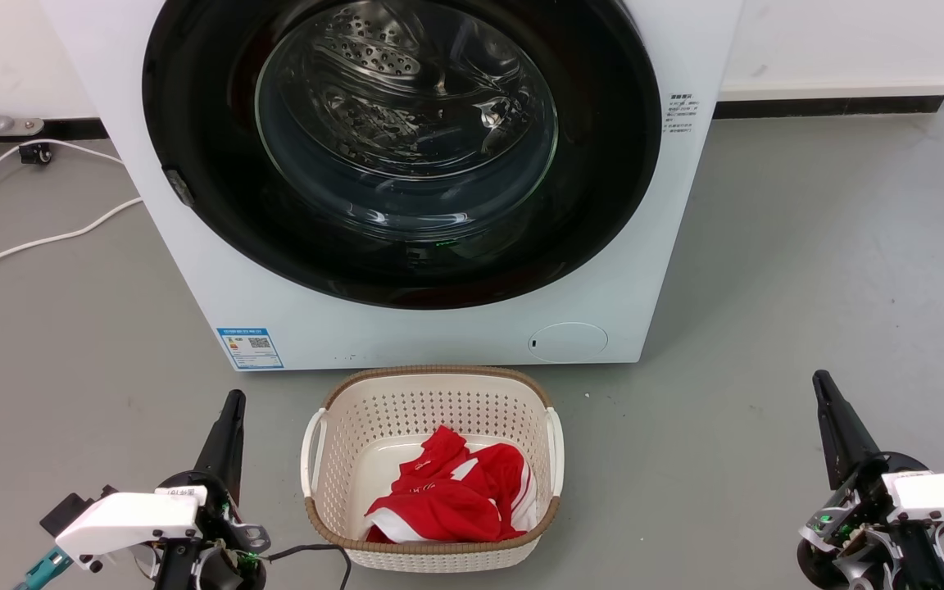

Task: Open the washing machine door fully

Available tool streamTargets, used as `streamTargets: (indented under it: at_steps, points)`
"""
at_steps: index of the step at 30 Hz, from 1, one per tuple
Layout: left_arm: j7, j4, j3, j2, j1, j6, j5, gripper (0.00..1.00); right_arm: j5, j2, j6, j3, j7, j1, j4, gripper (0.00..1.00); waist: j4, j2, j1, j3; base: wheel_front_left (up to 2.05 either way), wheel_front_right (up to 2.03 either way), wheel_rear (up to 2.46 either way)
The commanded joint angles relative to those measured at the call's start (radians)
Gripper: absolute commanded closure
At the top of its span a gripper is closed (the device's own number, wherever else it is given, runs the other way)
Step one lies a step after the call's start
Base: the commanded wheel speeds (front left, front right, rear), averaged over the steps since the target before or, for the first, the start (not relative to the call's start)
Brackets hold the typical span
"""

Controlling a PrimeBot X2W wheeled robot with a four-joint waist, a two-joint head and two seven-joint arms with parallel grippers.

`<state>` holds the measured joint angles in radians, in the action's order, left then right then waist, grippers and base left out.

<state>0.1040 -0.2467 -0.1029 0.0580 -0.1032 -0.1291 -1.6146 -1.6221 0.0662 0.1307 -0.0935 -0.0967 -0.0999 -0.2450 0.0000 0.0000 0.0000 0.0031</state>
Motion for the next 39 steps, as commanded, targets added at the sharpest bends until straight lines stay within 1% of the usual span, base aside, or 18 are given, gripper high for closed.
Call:
streamTargets:
  at_steps: [1, 6, 7, 9, 17, 23, 32, 34, 39]
  points:
    - [0.005, -0.001, -0.002, 0.000, -0.009, -0.003, 0.002, 1.00, 0.005, -0.002, 0.000, -0.003, -0.002, -0.014, -0.002, 1.00, 0.000, 0.0000, 0.0000, 0.000, 0.00, 0.00, 0.00]
    - [0.006, -0.001, -0.003, -0.001, -0.009, -0.003, 0.003, 1.00, 0.005, -0.003, 0.000, -0.004, -0.004, -0.014, -0.002, 1.00, 0.000, 0.0000, 0.0000, 0.000, 0.00, 0.00, 0.00]
    - [0.000, -0.003, 0.000, -0.001, 0.001, 0.000, 0.000, 0.00, 0.003, -0.002, 0.000, -0.002, -0.001, 0.002, -0.002, 0.00, 0.000, 0.0000, 0.0000, 0.000, 0.00, 0.00, 0.00]
    - [-0.002, -0.014, 0.002, -0.004, 0.010, 0.000, -0.001, 0.00, 0.003, -0.004, 0.000, 0.000, 0.002, 0.011, -0.014, 0.00, 0.000, 0.0000, 0.0001, 0.000, 0.00, 0.00, 0.00]
    - [-0.034, 0.015, 0.031, -0.003, 0.007, 0.000, 0.019, 0.00, 0.028, -0.005, 0.000, 0.010, 0.037, 0.023, 0.022, 0.00, 0.000, 0.0000, 0.0001, 0.002, 0.00, 0.00, 0.00]
    - [-0.067, 0.043, 0.049, 0.002, 0.002, 0.000, 0.112, 0.00, 0.118, -0.006, 0.000, 0.011, 0.064, 0.030, 0.061, 0.00, 0.001, 0.0000, 0.0001, 0.003, 0.00, 0.00, 0.00]
    - [-0.105, 0.105, 0.062, -0.003, 0.004, 0.000, 0.323, 0.00, 0.367, -0.007, 0.000, 0.026, 0.102, 0.035, 0.126, 0.00, 0.003, 0.0000, 0.0001, 0.005, 0.00, 0.00, 0.00]
    - [-0.129, 0.130, 0.064, -0.004, 0.010, -0.001, 0.460, 0.00, 0.542, -0.008, 0.000, 0.046, 0.126, 0.042, 0.156, 0.00, 0.002, 0.0000, 0.0001, 0.006, 0.00, 0.00, 0.00]
    - [-0.148, 0.142, 0.070, -0.004, 0.011, -0.001, 0.563, 0.00, 0.677, -0.008, 0.000, 0.062, 0.144, 0.047, 0.168, 0.00, 0.002, 0.0000, 0.0001, 0.006, 0.00, 0.00, 0.00]
